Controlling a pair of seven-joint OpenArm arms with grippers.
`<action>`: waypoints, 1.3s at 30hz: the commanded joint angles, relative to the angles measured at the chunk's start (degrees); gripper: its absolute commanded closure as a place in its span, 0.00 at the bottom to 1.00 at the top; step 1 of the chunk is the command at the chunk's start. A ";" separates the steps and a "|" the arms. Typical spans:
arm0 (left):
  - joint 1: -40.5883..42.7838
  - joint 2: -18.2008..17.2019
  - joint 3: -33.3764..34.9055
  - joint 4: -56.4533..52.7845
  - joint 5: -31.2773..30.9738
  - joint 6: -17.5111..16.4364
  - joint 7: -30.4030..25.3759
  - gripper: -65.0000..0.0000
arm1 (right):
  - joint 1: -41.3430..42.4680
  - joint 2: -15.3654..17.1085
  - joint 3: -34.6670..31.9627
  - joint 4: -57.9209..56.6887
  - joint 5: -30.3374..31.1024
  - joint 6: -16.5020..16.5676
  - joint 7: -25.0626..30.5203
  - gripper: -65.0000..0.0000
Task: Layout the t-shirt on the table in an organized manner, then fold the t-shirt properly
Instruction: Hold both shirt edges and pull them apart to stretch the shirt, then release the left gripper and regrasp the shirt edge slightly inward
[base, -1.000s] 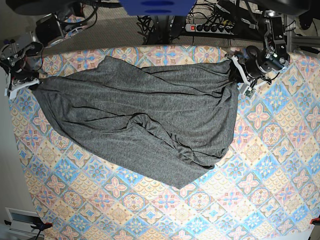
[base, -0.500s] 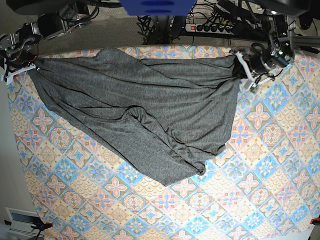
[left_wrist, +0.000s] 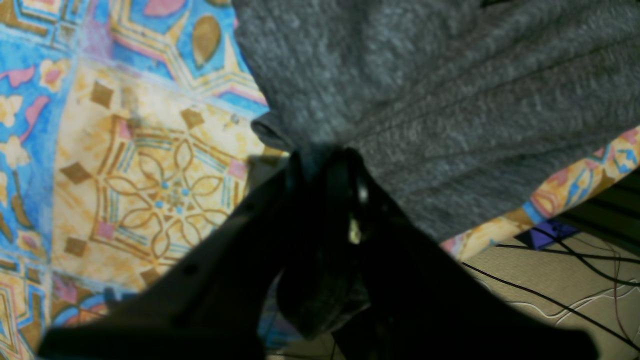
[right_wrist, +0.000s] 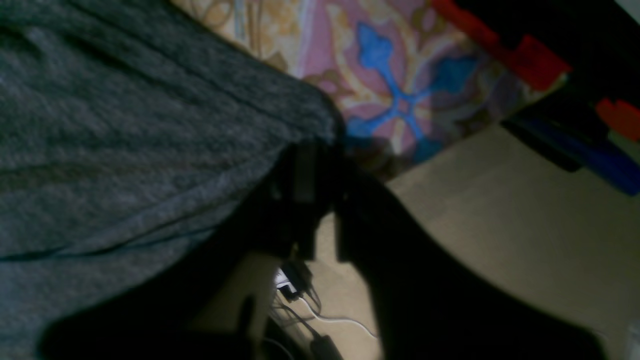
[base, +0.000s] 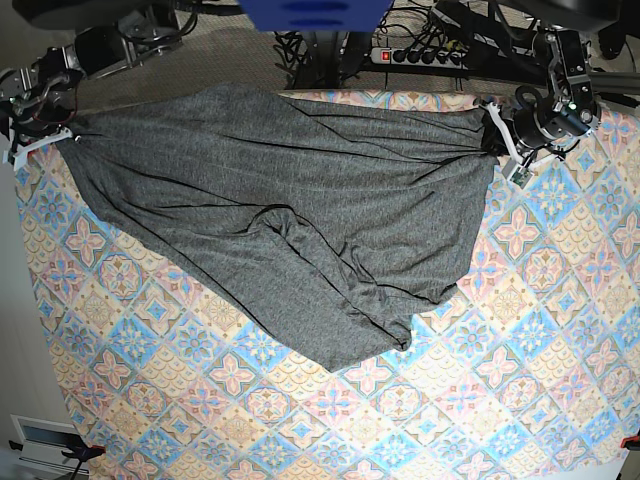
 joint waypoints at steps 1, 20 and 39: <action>0.31 -0.85 -0.71 0.24 2.38 0.93 1.91 0.94 | 0.46 0.77 -1.27 0.88 0.39 0.14 -0.05 0.80; -0.31 -0.85 -0.97 0.24 2.03 0.93 1.91 0.94 | 0.72 0.94 -1.97 0.97 0.31 0.14 0.30 0.52; -3.47 -0.15 -6.69 10.26 1.77 0.93 9.38 0.55 | 0.72 1.03 -2.15 0.71 0.31 0.14 0.30 0.52</action>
